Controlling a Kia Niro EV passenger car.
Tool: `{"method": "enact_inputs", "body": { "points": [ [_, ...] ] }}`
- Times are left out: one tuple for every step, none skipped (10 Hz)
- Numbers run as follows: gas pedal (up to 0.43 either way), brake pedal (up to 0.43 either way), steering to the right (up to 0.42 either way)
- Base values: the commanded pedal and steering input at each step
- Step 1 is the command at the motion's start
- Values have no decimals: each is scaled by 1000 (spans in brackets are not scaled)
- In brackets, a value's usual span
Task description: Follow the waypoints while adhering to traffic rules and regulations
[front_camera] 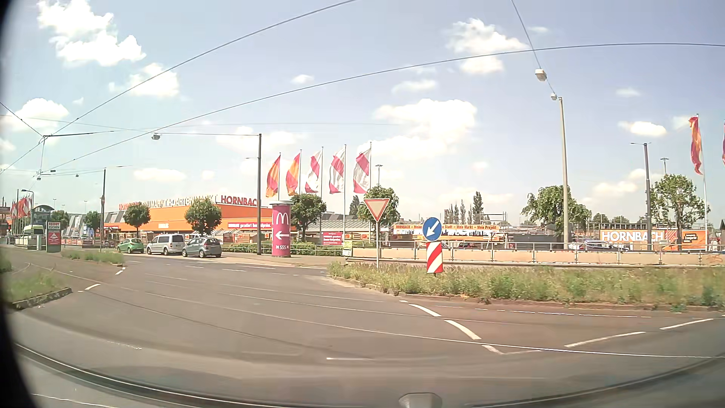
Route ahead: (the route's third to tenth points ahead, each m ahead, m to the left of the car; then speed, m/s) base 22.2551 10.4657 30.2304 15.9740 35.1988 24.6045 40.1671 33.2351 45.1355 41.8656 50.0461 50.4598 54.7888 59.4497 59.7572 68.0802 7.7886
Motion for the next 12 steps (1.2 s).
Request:
{"method": "enact_inputs", "body": {
  "points": [
    [169, 24, -111],
    [118, 30, -111],
    [47, 30, -109],
    [0, 30, -108],
    [0, 30, -107],
    [0, 30, -105],
    [0, 30, -96],
    [0, 30, -99],
    [98, 30, -103],
    [98, 30, -100],
    [98, 30, -100],
    [98, 30, -100]
  ]
}}
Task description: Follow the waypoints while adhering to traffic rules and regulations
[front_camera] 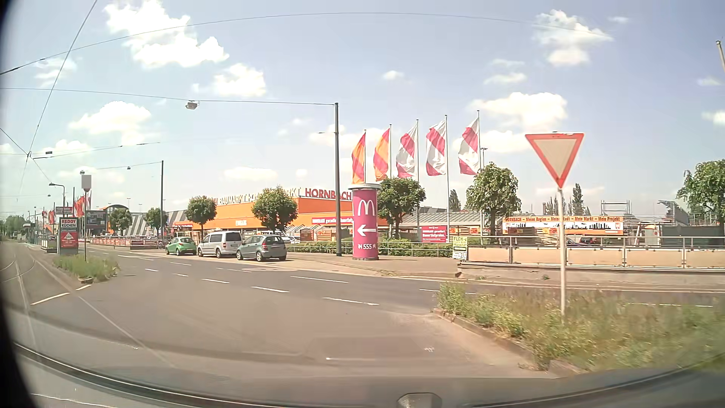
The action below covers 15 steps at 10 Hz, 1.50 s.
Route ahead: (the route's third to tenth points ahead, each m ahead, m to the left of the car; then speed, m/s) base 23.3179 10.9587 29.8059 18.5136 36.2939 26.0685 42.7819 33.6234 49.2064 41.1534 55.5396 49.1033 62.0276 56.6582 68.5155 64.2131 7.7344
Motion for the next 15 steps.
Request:
{"method": "enact_inputs", "body": {
  "points": [
    [87, 30, -106],
    [98, 24, -109],
    [98, 24, -109],
    [98, 24, -110],
    [118, 24, -107],
    [118, 24, -107],
    [118, 30, -107],
    [118, 24, -105],
    [110, 30, -107],
    [110, 24, -108],
    [110, 30, -109],
    [110, 24, -111],
    [110, 30, -114],
    [110, 24, -119],
    [110, 24, -121]
  ]
}}
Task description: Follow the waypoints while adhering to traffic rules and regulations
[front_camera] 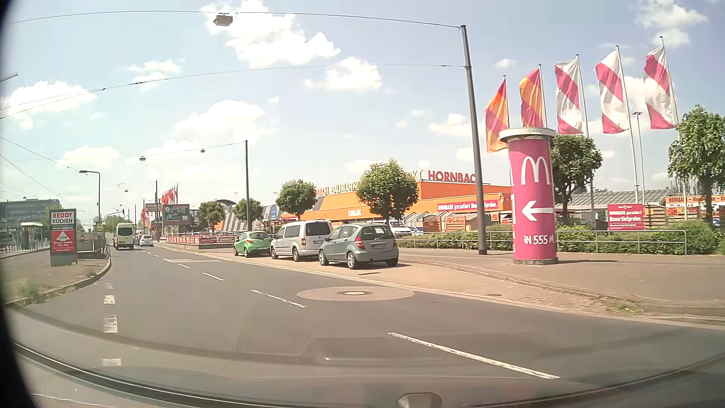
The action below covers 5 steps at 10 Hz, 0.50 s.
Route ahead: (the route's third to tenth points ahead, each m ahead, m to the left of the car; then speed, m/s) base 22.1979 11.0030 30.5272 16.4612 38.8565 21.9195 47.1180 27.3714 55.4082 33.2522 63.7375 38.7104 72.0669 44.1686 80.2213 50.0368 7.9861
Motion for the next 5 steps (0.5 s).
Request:
{"method": "enact_inputs", "body": {
  "points": [
    [110, 24, -121],
    [110, 30, -121],
    [98, 24, -123],
    [87, 24, -123],
    [59, 30, -123]
  ]
}}
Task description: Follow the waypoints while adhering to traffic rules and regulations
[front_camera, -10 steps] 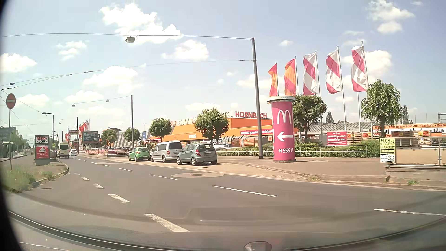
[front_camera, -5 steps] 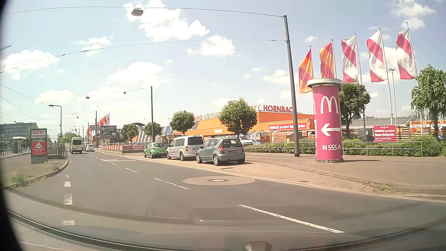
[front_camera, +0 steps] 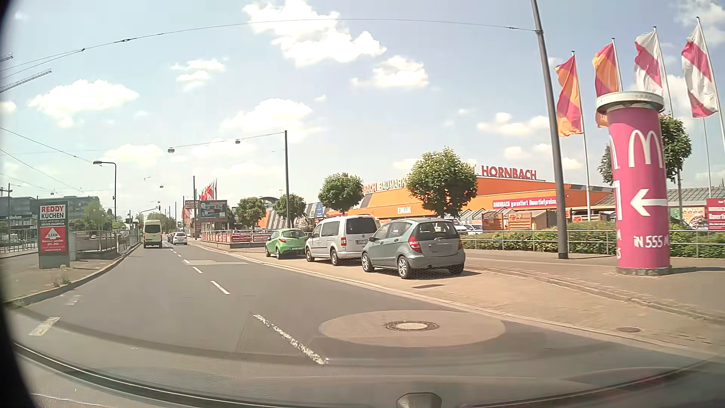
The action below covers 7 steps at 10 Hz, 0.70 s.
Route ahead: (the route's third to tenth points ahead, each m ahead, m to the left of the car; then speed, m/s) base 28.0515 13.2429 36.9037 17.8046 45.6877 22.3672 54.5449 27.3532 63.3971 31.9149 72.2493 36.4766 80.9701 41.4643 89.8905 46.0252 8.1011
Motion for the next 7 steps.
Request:
{"method": "enact_inputs", "body": {
  "points": [
    [8, 24, -124],
    [0, 24, -124],
    [0, 30, -127],
    [0, 30, -133],
    [0, 24, -139],
    [0, 24, -145],
    [0, 30, -147]
  ]
}}
